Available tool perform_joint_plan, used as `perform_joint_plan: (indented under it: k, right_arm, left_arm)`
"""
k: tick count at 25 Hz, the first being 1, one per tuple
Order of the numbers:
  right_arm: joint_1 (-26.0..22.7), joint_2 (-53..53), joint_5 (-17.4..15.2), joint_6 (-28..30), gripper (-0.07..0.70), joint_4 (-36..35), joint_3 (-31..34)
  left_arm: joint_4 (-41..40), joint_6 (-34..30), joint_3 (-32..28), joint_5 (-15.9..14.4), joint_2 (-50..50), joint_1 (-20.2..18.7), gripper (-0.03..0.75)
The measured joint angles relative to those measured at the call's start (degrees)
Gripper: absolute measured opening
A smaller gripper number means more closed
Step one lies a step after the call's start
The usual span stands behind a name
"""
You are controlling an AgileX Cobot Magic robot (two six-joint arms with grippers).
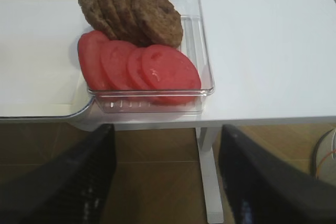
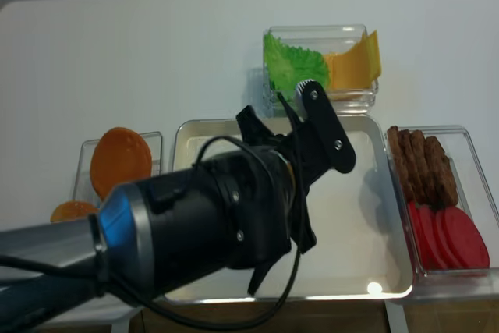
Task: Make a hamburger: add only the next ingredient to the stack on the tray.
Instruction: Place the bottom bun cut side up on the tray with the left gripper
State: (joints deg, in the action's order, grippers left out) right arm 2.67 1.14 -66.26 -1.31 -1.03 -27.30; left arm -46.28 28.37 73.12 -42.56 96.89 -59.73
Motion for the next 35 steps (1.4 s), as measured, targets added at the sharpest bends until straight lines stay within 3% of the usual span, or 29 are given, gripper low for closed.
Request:
perform_joint_plan:
  k: [8,19,35]
  right_arm:
    - [0.0,0.0,0.0,-0.1,0.467,0.0,0.0]
    - [0.0,0.0,0.0,-0.1,0.467,0.0,0.0]
    - [0.0,0.0,0.0,-0.2,0.467,0.0,0.0]
  left_arm:
    - [-7.8,1.0,0.1,0.6,4.0,-0.4,0.158]
    - [-10.2,3.7,0.1,2.6,7.6,-0.4,0.158]
    - [-10.8,3.8,0.3,2.5,8.1,-0.9,0.171]
